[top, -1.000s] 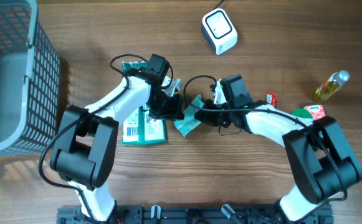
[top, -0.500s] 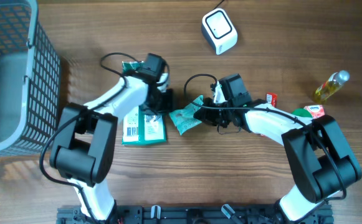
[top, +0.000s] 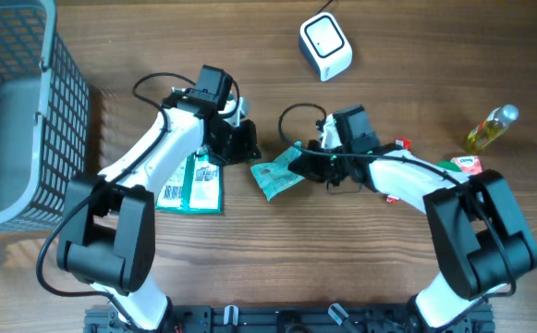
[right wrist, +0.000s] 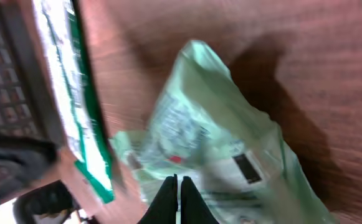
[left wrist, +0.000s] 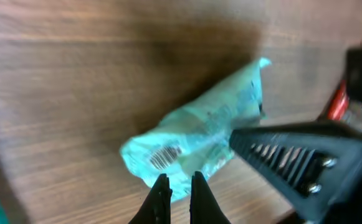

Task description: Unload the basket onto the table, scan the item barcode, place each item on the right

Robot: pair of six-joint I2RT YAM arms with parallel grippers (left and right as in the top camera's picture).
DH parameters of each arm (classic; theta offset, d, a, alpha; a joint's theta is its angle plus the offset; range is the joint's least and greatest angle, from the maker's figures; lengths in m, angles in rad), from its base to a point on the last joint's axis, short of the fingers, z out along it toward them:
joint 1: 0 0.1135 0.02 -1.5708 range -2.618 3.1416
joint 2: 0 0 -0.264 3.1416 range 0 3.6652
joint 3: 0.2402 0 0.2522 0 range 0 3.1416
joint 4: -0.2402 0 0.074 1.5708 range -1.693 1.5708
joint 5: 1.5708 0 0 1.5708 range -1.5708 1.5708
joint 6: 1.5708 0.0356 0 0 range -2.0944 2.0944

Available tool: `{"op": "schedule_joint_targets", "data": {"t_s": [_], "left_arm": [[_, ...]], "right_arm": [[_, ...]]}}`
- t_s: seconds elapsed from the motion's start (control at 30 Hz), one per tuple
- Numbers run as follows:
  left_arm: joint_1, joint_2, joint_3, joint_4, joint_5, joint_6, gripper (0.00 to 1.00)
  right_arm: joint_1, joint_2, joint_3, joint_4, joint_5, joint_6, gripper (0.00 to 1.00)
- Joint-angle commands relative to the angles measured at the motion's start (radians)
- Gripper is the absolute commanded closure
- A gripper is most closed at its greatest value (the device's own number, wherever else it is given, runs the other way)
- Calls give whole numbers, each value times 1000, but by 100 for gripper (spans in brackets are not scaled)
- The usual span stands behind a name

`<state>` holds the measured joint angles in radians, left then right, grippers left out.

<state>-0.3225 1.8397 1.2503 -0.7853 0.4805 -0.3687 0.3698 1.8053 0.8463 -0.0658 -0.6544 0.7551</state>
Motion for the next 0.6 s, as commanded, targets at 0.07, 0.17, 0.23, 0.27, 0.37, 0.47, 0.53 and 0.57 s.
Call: {"op": "schedule_joint_targets", "data": {"t_s": [0.07, 0.17, 0.23, 0.27, 0.37, 0.47, 0.53, 0.57], "left_arm": [[-69, -7, 10, -5, 30, 24, 96], [-104, -4, 9, 8, -5, 24, 96], [-130, 8, 8, 23, -10, 20, 96], [-139, 15, 8, 27, -10, 20, 96], [-158, 58, 8, 37, -10, 20, 96], [-161, 121, 5, 37, -10, 21, 96], [-161, 179, -10, 48, -10, 21, 96], [-162, 195, -18, 56, -10, 24, 96]], "right_arm": [[-14, -58, 27, 23, 47, -23, 95], [-14, -43, 27, 28, 88, -23, 95], [-14, -23, 27, 35, 106, -23, 95], [-14, -12, 27, 40, 109, -23, 95], [-14, 19, 27, 75, 142, -23, 95], [-14, 43, 27, 80, 184, -23, 95], [-14, 67, 27, 80, 201, -23, 96], [-14, 71, 27, 79, 208, -23, 95]]}}
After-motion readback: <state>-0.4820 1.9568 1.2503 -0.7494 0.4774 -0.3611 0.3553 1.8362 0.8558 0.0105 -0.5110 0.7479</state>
